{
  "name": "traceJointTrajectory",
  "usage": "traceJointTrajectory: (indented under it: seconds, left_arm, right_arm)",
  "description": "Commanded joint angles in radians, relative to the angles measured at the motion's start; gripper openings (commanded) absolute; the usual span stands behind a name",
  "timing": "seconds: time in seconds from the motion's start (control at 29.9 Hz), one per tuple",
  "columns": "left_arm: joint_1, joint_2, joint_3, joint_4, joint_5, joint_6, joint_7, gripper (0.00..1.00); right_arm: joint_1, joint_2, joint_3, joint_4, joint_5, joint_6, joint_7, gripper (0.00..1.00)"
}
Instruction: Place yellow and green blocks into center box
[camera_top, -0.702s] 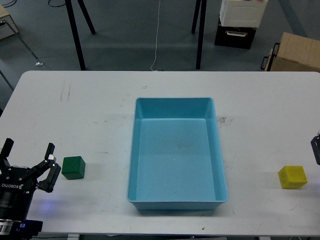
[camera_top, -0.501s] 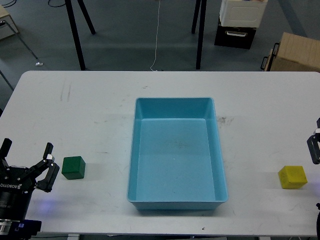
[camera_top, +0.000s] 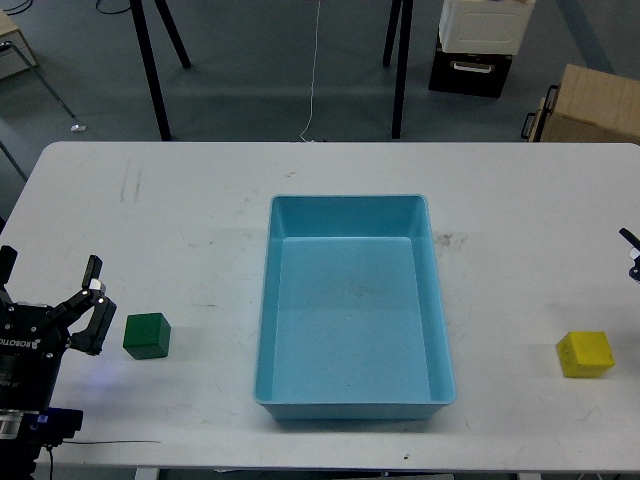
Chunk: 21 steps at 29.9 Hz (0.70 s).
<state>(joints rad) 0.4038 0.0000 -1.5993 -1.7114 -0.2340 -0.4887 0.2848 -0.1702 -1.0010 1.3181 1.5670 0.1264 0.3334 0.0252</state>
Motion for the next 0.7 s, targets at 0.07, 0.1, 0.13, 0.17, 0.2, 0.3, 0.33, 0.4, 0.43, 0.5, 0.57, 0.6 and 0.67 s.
traceJointTrajectory:
  seconds: [0.07,0.1,0.13,0.17,0.2,0.3,0.33,0.4,0.43,0.5,0.57,0.6,0.67]
  left_arm:
    - [-0.016,0.0,0.005,0.004,0.002,0.0,0.002,1.0]
    - [-0.017,0.0,0.005,0.004,0.002,0.0,0.004,1.0]
    - [-0.02,0.0,0.005,0.004,0.002,0.0,0.004,1.0]
    - [-0.023,0.0,0.007,0.004,0.004,0.0,0.004,1.0]
    - [-0.026,0.0,0.007,0.004,0.004,0.0,0.005,1.0]
    - [-0.026,0.0,0.009,0.004,0.005,0.0,0.007,1.0]
    - [-0.026,0.0,0.015,0.004,0.005,0.0,0.007,1.0]
    - [-0.026,0.0,0.041,0.004,0.007,0.0,0.004,1.0]
    - [-0.026,0.0,0.048,0.004,0.007,0.0,0.002,1.0]
    - [-0.026,0.0,0.051,0.006,0.007,0.0,0.002,1.0]
    - [-0.025,0.0,0.052,0.006,0.007,0.0,0.004,1.0]
    - [-0.025,0.0,0.053,0.006,0.007,0.0,0.005,1.0]
    - [-0.025,0.0,0.065,0.006,0.007,0.0,0.005,1.0]
  right_arm:
    - [0.387,-0.114,-0.354,-0.108,-0.288,-0.001,-0.045,1.0]
    - [0.459,-0.114,-0.425,-0.122,-0.341,-0.001,-0.05,1.0]
    - [0.544,-0.114,-0.504,-0.137,-0.393,-0.001,-0.054,1.0]
    - [0.625,-0.113,-0.589,-0.146,-0.44,0.001,-0.056,1.0]
    - [0.711,-0.11,-0.681,-0.151,-0.488,0.004,-0.06,1.0]
    - [0.927,-0.102,-0.929,-0.148,-0.618,0.019,-0.125,1.0]
    - [1.007,-0.097,-1.017,-0.145,-0.667,0.03,-0.163,1.0]
    - [1.148,-0.079,-1.181,-0.145,-0.747,0.067,-0.233,1.0]
    - [1.213,-0.07,-1.257,-0.145,-0.778,0.093,-0.263,1.0]
    - [1.319,-0.053,-1.371,-0.142,-0.821,0.142,-0.301,1.0]
    - [1.399,-0.031,-1.46,-0.137,-0.858,0.155,-0.333,1.0]
    - [1.426,-0.016,-1.506,-0.136,-0.876,0.155,-0.346,1.0]
    - [1.443,0.007,-1.572,-0.114,-0.896,0.155,-0.363,1.0]
